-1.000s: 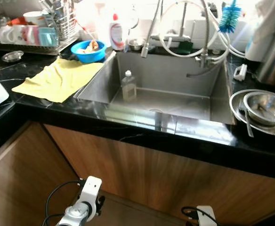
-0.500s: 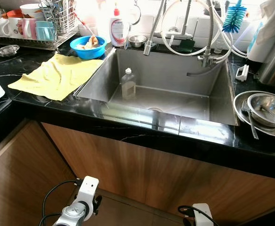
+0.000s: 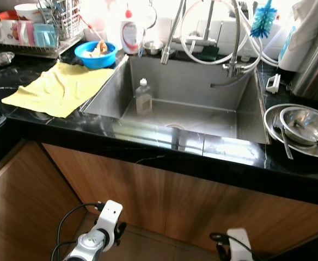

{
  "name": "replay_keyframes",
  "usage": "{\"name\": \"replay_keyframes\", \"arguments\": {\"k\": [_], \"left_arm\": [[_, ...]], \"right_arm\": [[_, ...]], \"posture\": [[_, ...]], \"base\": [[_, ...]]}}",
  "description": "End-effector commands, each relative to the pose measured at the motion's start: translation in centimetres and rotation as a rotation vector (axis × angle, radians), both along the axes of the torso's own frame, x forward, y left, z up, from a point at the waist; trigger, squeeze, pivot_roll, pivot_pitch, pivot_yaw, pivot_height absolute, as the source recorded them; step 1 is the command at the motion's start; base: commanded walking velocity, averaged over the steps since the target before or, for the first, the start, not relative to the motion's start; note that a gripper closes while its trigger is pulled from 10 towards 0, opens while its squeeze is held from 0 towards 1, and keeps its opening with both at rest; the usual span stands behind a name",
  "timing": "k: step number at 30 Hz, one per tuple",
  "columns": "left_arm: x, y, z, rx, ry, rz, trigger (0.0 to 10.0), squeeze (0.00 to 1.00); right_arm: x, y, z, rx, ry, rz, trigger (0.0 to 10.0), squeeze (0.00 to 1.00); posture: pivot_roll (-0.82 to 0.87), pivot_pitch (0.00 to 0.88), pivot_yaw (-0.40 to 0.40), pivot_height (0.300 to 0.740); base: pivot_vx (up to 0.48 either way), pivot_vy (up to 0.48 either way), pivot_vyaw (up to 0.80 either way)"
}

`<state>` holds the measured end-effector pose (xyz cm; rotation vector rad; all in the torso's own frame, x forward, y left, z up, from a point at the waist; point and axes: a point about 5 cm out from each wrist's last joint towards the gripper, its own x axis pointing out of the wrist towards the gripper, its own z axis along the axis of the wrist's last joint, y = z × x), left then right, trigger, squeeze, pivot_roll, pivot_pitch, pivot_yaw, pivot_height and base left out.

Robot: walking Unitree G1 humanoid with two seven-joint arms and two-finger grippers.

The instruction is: Kitchen organization

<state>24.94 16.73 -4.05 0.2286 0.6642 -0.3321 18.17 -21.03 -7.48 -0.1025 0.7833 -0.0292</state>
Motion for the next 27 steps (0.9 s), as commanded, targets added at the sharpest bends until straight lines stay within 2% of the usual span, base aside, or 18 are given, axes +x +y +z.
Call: {"name": "replay_keyframes", "arguments": {"k": [1, 3, 4, 8, 10, 16, 21, 27], "left_arm": [[0.1, 1.4, 0.3, 0.013, -0.023, 0.034, 10.0, 0.00], [-0.2, 2.0, 0.2, 0.017, -0.016, 0.057, 10.0, 0.00], [-0.7, 2.6, -0.1, 0.013, -0.004, 0.089, 10.0, 0.00], [-1.3, 2.8, -0.3, 0.017, -0.017, 0.057, 10.0, 0.00], [-1.5, 3.2, -0.3, 0.017, -0.024, 0.069, 10.0, 0.00], [-2.1, 3.6, -0.7, 0.032, -0.007, 0.080, 10.0, 0.00], [-2.5, 3.5, -1.0, 0.045, 0.023, 0.066, 10.0, 0.00], [-2.5, 3.5, -1.1, 0.058, 0.036, 0.056, 10.0, 0.00]], "right_arm": [[0.1, -0.7, 0.7, -0.011, -0.089, -0.047, 10.0, 0.00], [0.4, -1.1, 1.3, -0.014, -0.154, -0.068, 10.0, 0.00], [0.5, -1.5, 2.0, -0.020, -0.218, -0.076, 10.0, 0.00], [0.4, -2.1, 3.3, -0.038, -0.322, -0.090, 10.0, 0.00], [0.2, -2.3, 4.1, -0.077, -0.365, -0.075, 10.0, 0.00], [-0.7, -1.7, 6.0, -0.097, -0.430, -0.046, 10.0, 0.00], [-3.1, -1.4, 8.4, -0.124, -0.481, -0.088, 10.0, 0.00], [-4.9, -1.0, 9.0, -0.123, -0.467, -0.130, 10.0, 0.00]], "posture": [[-0.12, 0.000, 0.004, 0.740], [-0.12, 0.000, 0.004, 0.740], [-0.12, 0.000, 0.005, 0.740], [-0.12, 0.000, 0.009, 0.740], [-0.12, 0.000, 0.006, 0.740], [-0.13, 0.000, 0.012, 0.740], [-0.15, 0.000, 0.020, 0.740], [-0.17, 0.000, 0.024, 0.740]], "base": [[0.000, 0.000, 0.00], [0.000, 0.000, 0.00], [0.000, 0.000, 0.00], [0.000, 0.000, 0.00], [0.000, 0.000, 0.00], [0.000, 0.000, 0.00], [0.000, 0.000, 0.00], [0.000, 0.000, 0.00]]}}
